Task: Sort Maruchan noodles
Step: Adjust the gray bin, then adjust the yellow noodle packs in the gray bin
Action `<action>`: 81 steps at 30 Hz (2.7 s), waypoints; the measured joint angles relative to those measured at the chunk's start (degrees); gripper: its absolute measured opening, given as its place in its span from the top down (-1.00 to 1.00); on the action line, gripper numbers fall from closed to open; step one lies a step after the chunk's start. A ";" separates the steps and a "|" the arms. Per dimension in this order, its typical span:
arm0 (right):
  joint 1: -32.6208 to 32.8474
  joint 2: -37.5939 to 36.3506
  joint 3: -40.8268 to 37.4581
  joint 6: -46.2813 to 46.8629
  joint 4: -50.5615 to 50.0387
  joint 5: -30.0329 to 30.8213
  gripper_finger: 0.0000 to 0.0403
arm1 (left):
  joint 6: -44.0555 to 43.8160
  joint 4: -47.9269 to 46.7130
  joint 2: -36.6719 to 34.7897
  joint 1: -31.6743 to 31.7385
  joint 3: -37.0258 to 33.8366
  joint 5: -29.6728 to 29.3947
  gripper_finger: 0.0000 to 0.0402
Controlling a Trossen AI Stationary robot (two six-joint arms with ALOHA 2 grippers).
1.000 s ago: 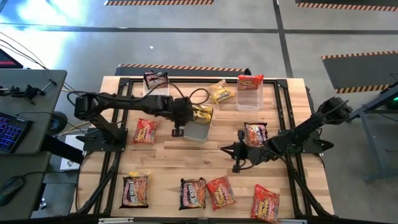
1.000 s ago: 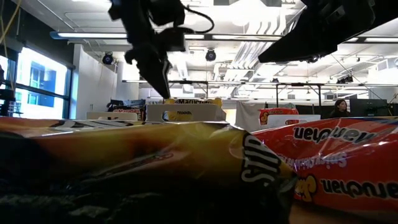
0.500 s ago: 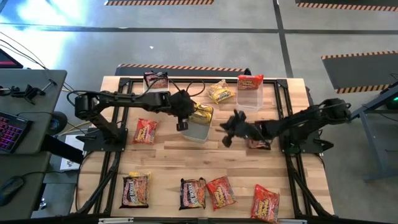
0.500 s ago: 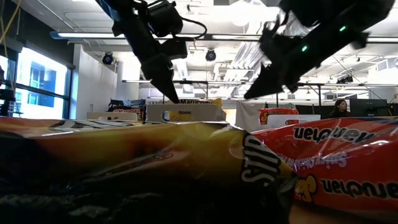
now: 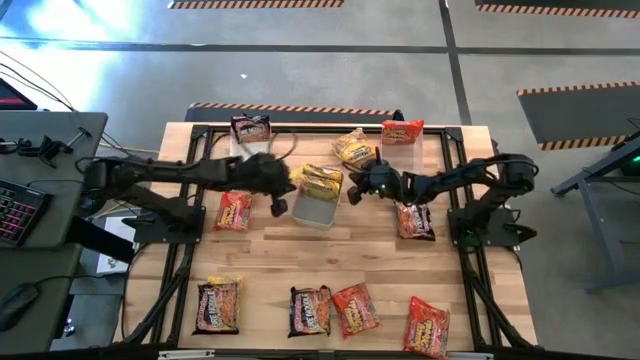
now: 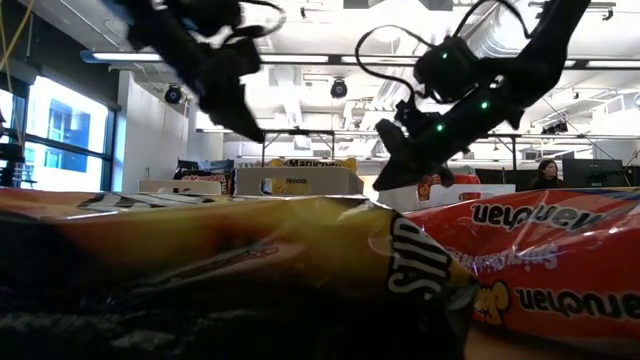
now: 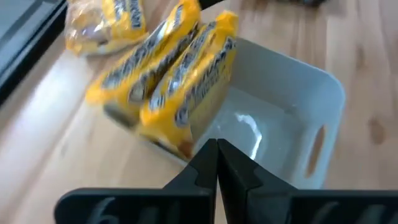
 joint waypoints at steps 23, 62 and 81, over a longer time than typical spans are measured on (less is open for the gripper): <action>-2.24 7.79 6.74 -15.58 11.47 -15.73 1.00 | -15.61 18.65 -10.41 -8.88 -22.81 -3.35 1.00; 14.61 -7.54 15.63 -19.93 -20.31 -4.77 0.70 | -7.75 22.57 -18.56 -11.04 -22.75 2.12 1.00; 9.94 -7.23 18.34 -23.00 -21.26 -2.87 0.94 | 7.92 20.66 -4.20 -5.34 -16.71 8.76 1.00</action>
